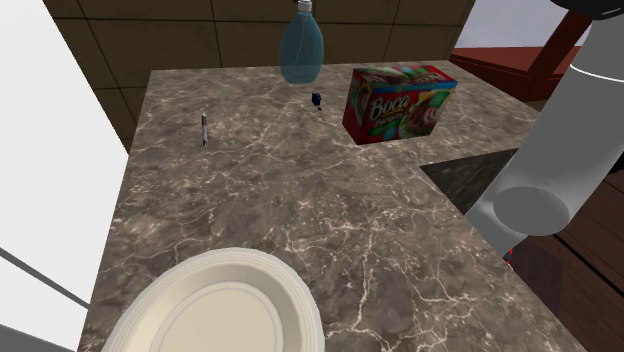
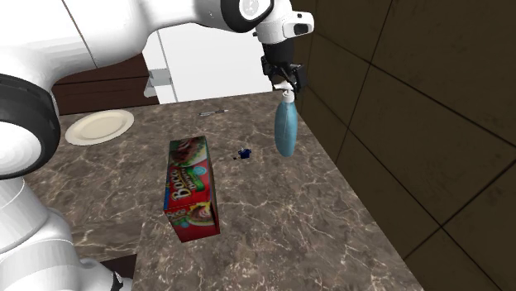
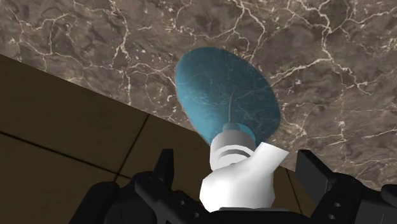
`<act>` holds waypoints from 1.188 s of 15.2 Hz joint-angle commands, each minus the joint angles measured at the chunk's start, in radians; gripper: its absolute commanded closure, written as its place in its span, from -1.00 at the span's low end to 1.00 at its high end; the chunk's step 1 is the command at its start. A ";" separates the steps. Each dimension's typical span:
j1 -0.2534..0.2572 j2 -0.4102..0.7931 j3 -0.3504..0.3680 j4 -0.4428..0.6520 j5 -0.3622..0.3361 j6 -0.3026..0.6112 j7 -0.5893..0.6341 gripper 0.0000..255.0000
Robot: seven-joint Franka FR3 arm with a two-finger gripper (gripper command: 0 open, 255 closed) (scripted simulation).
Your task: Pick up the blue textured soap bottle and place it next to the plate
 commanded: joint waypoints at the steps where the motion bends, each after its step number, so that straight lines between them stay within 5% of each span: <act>1: 0.000 0.000 0.000 0.000 0.000 0.000 0.000 -1.00; 2: 0.000 0.000 0.000 0.000 0.000 0.000 0.000 1.00; 11: 0.000 0.000 0.000 0.000 0.000 0.000 0.000 1.00; 18: 0.000 0.041 0.000 0.153 0.003 -0.112 -0.007 1.00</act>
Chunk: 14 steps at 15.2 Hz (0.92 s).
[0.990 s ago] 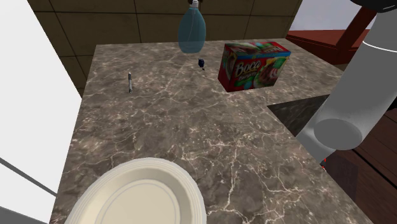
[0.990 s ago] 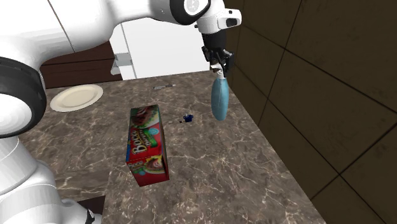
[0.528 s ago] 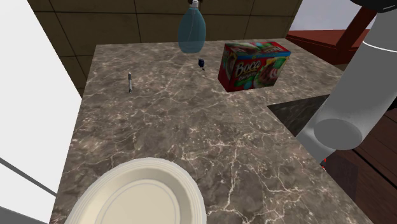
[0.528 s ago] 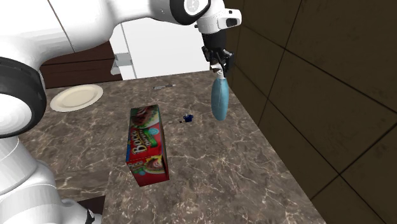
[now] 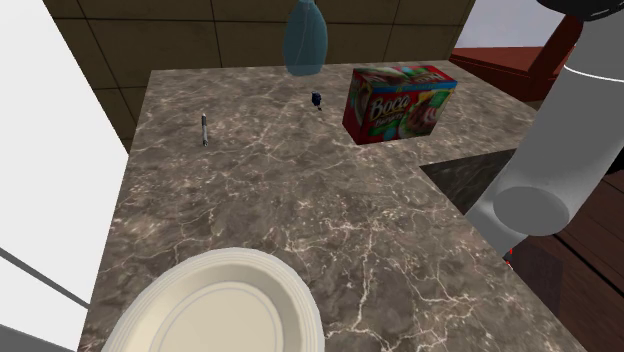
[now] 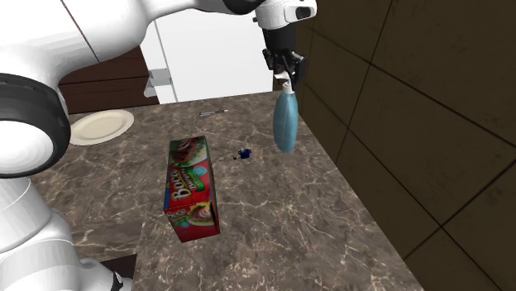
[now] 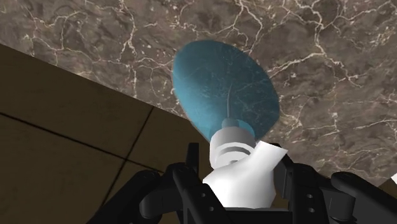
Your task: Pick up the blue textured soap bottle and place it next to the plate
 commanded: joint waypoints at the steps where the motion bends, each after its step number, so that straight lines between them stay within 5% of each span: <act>1: 0.001 0.017 0.000 0.054 0.000 -0.037 -0.001 1.00; 9: -0.001 0.106 0.000 0.300 0.004 -0.193 -0.011 1.00; 14: 0.059 -0.006 0.028 0.145 -0.027 -0.156 0.074 1.00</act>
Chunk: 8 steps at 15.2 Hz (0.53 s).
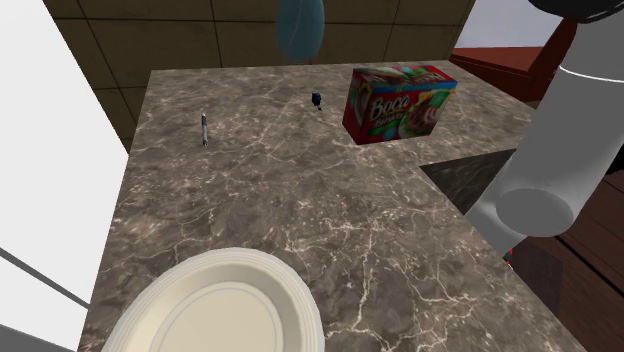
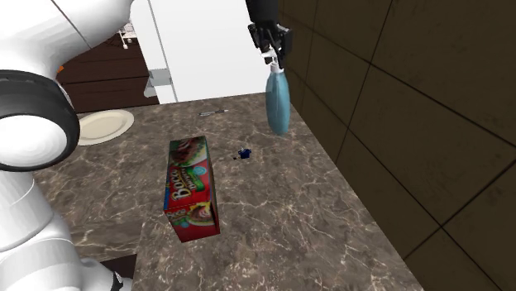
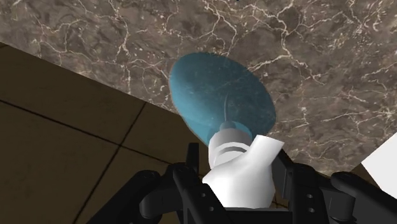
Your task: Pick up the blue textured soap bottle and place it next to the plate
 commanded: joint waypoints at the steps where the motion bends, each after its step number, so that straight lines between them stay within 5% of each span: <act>1: 0.027 -0.051 0.015 -0.073 -0.014 0.020 0.042 1.00; 8: 0.117 -0.168 0.085 -0.221 -0.056 0.032 0.200 1.00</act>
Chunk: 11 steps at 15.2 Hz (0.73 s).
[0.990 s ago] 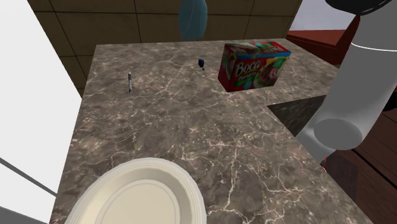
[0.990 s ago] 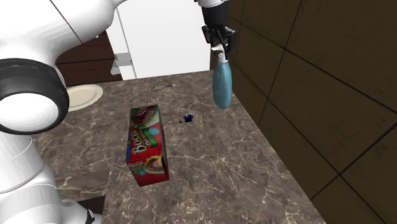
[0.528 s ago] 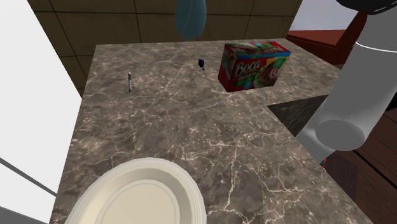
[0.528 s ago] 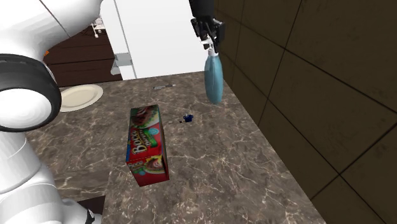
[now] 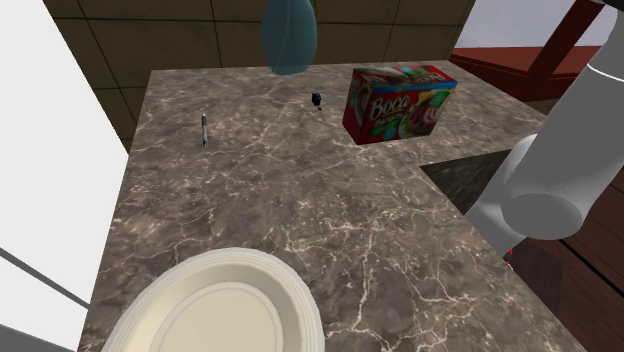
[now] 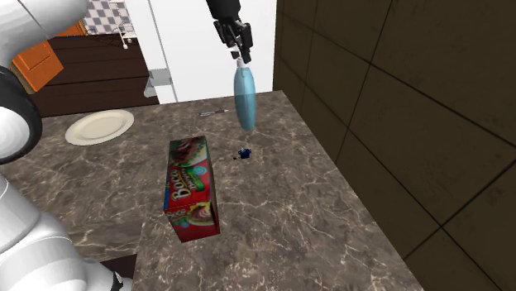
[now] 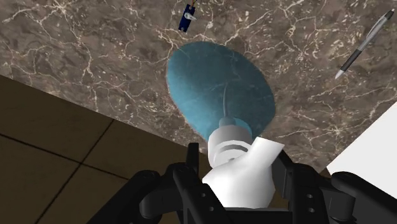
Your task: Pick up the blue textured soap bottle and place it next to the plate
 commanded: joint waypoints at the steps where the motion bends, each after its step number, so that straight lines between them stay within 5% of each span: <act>1: 0.023 -0.039 0.021 -0.050 -0.009 0.006 0.046 1.00; 11: 0.142 -0.086 0.147 -0.097 -0.056 -0.034 0.284 1.00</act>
